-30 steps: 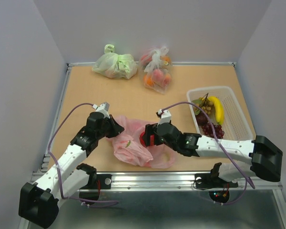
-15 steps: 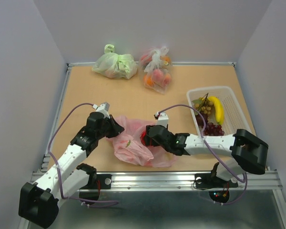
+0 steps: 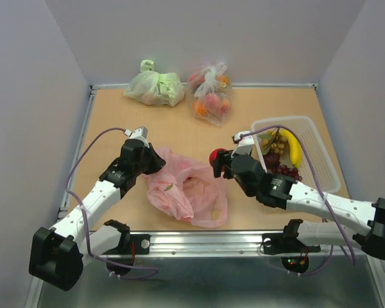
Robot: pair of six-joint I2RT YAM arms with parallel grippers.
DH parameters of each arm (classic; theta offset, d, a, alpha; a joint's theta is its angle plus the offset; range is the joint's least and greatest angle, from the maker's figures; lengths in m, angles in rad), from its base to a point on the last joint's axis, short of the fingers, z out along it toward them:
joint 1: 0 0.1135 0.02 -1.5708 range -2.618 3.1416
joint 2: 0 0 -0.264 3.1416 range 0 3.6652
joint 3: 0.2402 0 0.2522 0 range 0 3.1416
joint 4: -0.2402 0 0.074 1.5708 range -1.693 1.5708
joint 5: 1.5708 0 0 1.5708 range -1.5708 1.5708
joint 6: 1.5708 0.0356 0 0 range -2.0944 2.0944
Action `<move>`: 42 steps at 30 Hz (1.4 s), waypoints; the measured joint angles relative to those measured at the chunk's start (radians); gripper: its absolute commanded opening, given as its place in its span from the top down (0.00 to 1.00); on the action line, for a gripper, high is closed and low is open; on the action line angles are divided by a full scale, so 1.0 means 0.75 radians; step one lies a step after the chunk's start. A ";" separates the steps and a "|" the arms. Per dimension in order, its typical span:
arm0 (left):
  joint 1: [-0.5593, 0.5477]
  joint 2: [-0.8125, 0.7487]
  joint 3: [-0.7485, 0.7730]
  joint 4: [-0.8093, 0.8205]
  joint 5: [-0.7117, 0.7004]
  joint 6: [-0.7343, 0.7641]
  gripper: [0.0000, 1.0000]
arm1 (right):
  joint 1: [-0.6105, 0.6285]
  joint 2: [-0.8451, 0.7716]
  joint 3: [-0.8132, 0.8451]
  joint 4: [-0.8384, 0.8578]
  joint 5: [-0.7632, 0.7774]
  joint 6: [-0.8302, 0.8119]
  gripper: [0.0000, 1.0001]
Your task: Untie the knot of the plastic bag and take out the fruit
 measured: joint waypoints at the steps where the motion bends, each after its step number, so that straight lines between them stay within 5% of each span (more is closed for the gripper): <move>1: 0.001 0.019 0.023 0.004 -0.001 0.007 1.00 | -0.047 -0.024 0.008 -0.042 0.039 -0.026 0.75; 10: 0.006 0.073 0.262 -0.002 0.047 0.076 1.00 | -0.650 -0.175 0.016 -0.292 0.214 -0.133 0.71; 16: 0.006 0.073 0.398 -0.017 0.117 0.111 1.00 | -1.155 -0.231 0.013 -0.330 0.214 -0.128 0.55; 19: 0.006 0.072 0.431 -0.028 0.159 0.116 1.00 | -1.332 -0.213 -0.019 -0.330 0.192 -0.100 0.11; 21: 0.006 0.071 0.444 -0.037 0.180 0.116 1.00 | -1.415 -0.174 -0.066 -0.333 0.141 -0.081 0.00; 30: -0.147 0.010 0.535 -0.104 0.221 0.096 1.00 | -1.497 -0.199 -0.102 -0.385 -0.159 -0.087 0.00; 35: -0.286 0.011 0.686 -0.156 0.150 0.102 1.00 | -1.497 -0.375 -0.100 -0.382 -0.447 -0.152 0.00; 42: -0.303 0.051 0.720 -0.157 -0.022 0.114 1.00 | -1.476 -0.445 -0.087 -0.393 -0.883 -0.225 0.07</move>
